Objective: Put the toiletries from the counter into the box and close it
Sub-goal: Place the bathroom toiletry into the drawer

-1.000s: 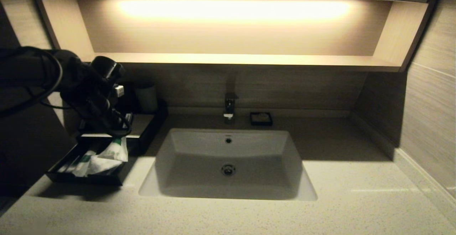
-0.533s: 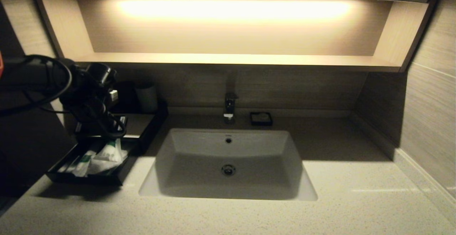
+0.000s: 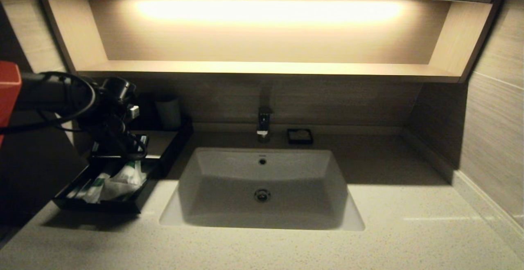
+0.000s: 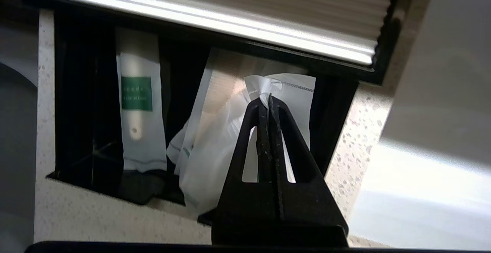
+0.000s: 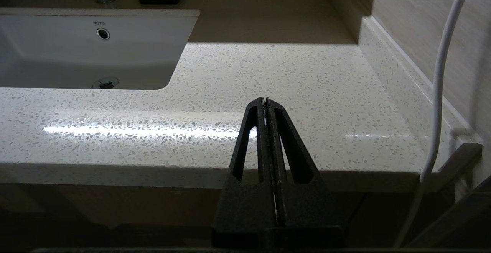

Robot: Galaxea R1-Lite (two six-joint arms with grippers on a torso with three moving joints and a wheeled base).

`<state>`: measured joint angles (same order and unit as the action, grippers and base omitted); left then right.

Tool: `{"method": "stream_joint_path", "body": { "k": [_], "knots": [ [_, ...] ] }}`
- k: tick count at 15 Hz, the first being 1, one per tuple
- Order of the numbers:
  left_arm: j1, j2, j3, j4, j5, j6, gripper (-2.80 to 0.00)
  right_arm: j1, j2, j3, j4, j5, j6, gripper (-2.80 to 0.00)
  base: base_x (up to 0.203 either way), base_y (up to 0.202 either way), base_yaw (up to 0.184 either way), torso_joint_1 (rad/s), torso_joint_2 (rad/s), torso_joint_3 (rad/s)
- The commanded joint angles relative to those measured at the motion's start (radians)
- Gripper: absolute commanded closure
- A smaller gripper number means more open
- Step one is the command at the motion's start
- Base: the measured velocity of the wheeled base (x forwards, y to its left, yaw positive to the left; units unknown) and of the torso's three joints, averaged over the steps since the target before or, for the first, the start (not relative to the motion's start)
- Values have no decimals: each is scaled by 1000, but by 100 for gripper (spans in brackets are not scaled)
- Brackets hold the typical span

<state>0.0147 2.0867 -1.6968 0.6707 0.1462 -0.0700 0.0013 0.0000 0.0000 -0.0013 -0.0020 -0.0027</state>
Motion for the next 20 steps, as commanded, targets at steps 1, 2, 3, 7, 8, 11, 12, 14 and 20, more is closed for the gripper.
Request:
{"method": "stream_joint_path", "body": {
  "k": [1, 2, 3, 7, 8, 11, 12, 14, 20],
  "knots": [
    [1, 19, -3, 1, 1, 3, 0, 0, 0, 2, 0, 0, 0, 0, 0, 0, 0, 0, 0, 0],
    [1, 23, -3, 0, 3, 8, 0, 0, 0, 2, 0, -1, 0, 0, 0, 0, 0, 0, 0, 0],
    [1, 28, -9, 0, 3, 18, 0, 0, 0, 2, 0, 0, 0, 0, 0, 0, 0, 0, 0, 0],
    [1, 35, -23, 1, 4, 38, 0, 0, 0, 2, 0, 0, 0, 0, 0, 0, 0, 0, 0, 0],
    [2, 37, -23, 0, 4, 46, 0, 0, 0, 2, 0, 0, 0, 0, 0, 0, 0, 0, 0, 0],
    [4, 52, -23, 1, 4, 58, 0, 0, 0, 2, 0, 0, 0, 0, 0, 0, 0, 0, 0, 0],
    [4, 53, -21, 1, 4, 62, 0, 0, 0, 2, 0, 0, 0, 0, 0, 0, 0, 0, 0, 0],
    [4, 55, -21, 3, 4, 68, 0, 0, 0, 2, 0, 0, 0, 0, 0, 0, 0, 0, 0, 0],
    [4, 76, -17, 8, 4, 87, 0, 0, 0, 2, 0, 0, 0, 0, 0, 0, 0, 0, 0, 0]
  ]
}}
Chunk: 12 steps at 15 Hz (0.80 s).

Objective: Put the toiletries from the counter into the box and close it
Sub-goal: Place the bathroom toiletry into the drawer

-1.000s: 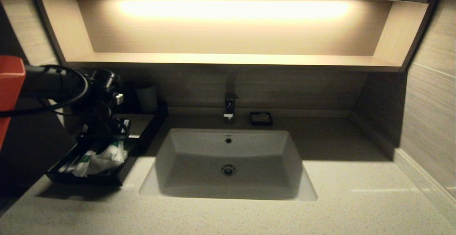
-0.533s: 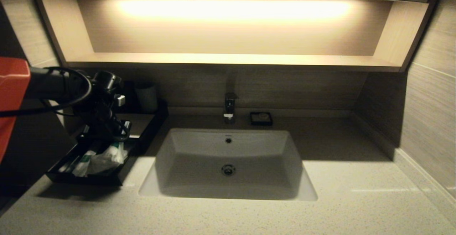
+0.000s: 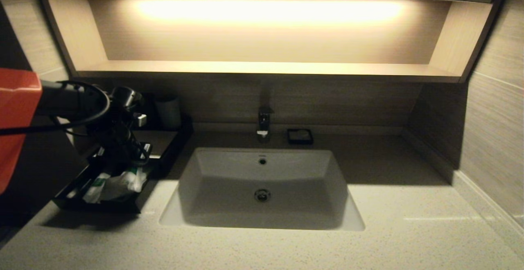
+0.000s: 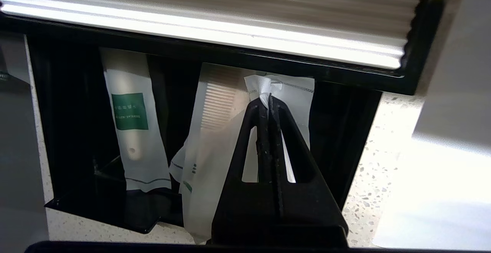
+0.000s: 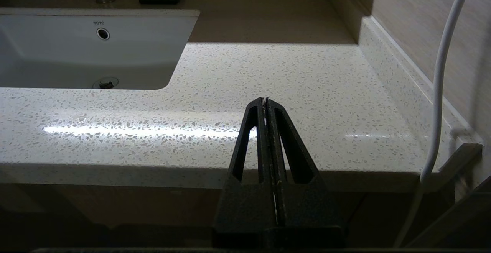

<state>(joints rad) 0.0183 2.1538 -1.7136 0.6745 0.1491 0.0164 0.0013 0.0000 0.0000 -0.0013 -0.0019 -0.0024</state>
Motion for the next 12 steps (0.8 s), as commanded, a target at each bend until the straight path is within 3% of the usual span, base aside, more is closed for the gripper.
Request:
{"method": "stream_joint_path", "body": {
  "k": [1, 12],
  "knots": [
    [0, 13, 1, 4, 1, 6, 0, 0, 0, 2, 0, 0, -1, 0, 0, 0, 0, 0, 0, 0],
    [6, 49, 8, -3, 0, 8, 0, 0, 0, 2, 0, 0, -1, 0, 0, 0, 0, 0, 0, 0]
  ]
}}
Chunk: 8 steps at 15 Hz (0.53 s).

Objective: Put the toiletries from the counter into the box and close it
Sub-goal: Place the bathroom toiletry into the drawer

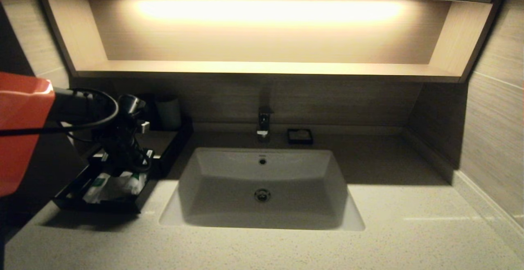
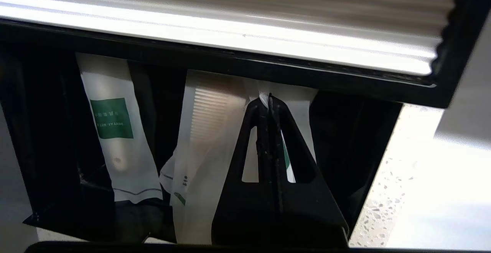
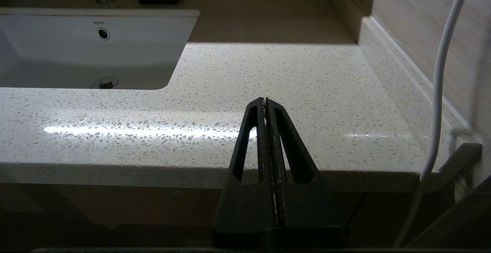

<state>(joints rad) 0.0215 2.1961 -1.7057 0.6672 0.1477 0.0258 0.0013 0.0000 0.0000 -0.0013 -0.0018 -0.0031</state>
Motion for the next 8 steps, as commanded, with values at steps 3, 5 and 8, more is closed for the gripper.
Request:
{"method": "stream_joint_path", "body": {
  "k": [3, 5, 8],
  "knots": [
    [8, 7, -2, 1, 1, -3, 0, 0, 0, 2, 0, 0, 0, 0, 0, 0, 0, 0, 0, 0],
    [11, 7, -2, -14, -2, -3, -280, 0, 0, 2, 0, -1, 0, 0, 0, 0, 0, 0, 0, 0],
    [11, -12, 0, -6, 1, -3, -280, 0, 0, 2, 0, 0, 0, 0, 0, 0, 0, 0, 0, 0]
  ]
}}
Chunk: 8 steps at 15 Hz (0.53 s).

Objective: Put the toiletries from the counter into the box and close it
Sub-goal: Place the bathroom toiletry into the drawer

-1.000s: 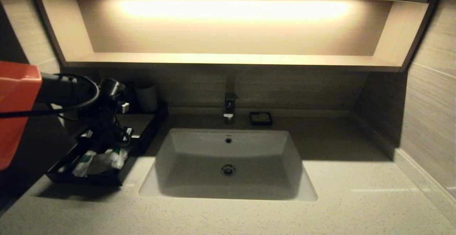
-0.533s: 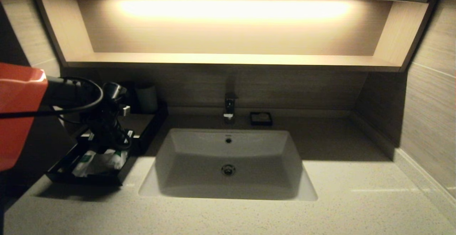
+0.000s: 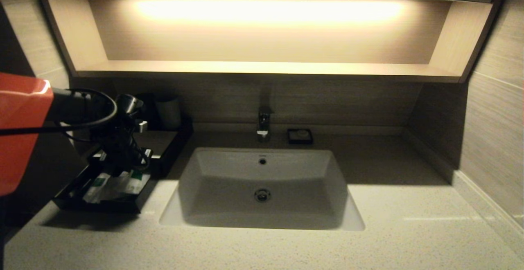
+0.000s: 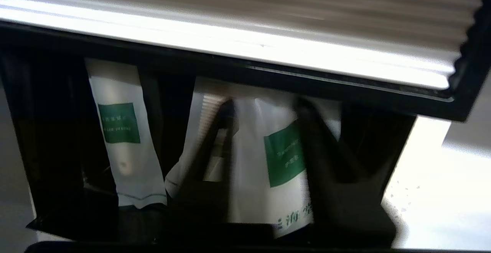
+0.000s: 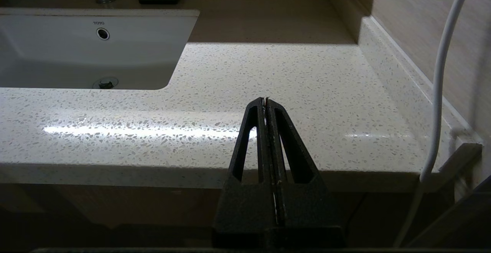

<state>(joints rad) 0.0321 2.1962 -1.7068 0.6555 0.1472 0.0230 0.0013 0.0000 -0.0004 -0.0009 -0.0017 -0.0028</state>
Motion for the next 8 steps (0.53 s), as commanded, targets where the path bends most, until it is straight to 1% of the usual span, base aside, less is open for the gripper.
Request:
{"method": "stream_joint_path", "body": {
  "k": [1, 8],
  "knots": [
    [0, -22, 1, 8, 2, 0, -280, 0, 0, 2, -1, 0, 0, 0, 0, 0, 0, 0, 0, 0],
    [5, -121, 37, 16, 3, 8, -280, 0, 0, 2, -1, 0, 0, 0, 0, 0, 0, 0, 0, 0]
  ]
}}
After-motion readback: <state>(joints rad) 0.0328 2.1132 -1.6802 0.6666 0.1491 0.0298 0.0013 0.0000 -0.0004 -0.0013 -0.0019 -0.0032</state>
